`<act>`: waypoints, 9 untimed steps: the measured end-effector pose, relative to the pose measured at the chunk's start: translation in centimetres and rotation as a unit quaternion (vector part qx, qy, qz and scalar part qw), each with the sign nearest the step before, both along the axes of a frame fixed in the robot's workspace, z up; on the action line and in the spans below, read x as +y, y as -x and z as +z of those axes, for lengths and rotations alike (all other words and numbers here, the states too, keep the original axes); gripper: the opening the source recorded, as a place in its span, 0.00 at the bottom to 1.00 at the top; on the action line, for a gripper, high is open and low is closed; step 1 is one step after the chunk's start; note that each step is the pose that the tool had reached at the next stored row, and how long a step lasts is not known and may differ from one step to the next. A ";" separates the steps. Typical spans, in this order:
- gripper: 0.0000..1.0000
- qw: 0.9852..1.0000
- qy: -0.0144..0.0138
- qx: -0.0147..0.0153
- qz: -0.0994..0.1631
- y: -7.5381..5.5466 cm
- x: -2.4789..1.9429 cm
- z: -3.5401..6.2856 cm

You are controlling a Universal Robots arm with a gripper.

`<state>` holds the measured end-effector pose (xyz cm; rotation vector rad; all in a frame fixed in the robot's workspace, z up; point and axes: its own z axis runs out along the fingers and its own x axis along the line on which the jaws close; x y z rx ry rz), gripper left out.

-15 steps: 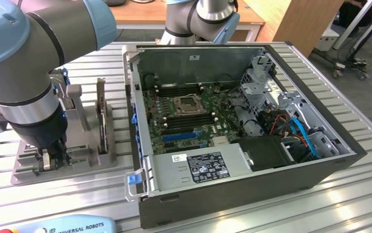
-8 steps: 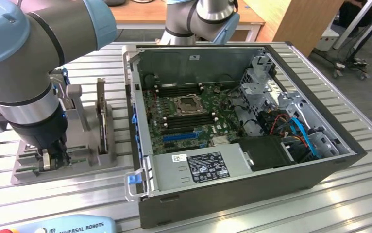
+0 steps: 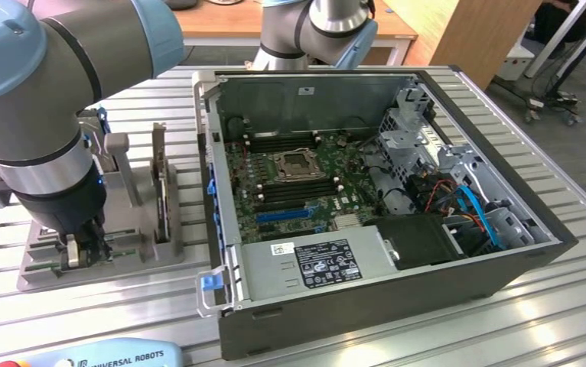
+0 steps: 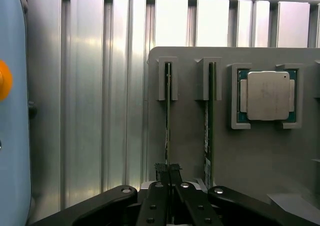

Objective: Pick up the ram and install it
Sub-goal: 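Pick up the ram and move it above insertion slot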

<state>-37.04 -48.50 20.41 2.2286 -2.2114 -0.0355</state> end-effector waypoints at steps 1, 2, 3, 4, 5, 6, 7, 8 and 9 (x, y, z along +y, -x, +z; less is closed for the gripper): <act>0.11 1.000 0.000 0.000 0.000 0.0 0.00 0.04; 0.11 1.000 0.000 0.000 0.000 0.0 0.00 0.11; 0.11 1.000 0.000 0.000 0.000 0.0 0.00 0.17; 0.11 1.000 0.000 0.000 0.000 0.0 0.00 0.26; 0.11 1.000 0.000 0.000 0.000 0.0 0.00 0.36; 0.11 1.000 0.000 0.000 0.000 0.0 0.00 0.49; 0.11 1.000 0.000 0.000 0.000 0.0 0.00 0.63; 0.11 1.000 0.000 0.000 0.000 0.0 0.00 0.78; 0.11 1.000 0.000 0.000 0.000 0.0 0.00 0.94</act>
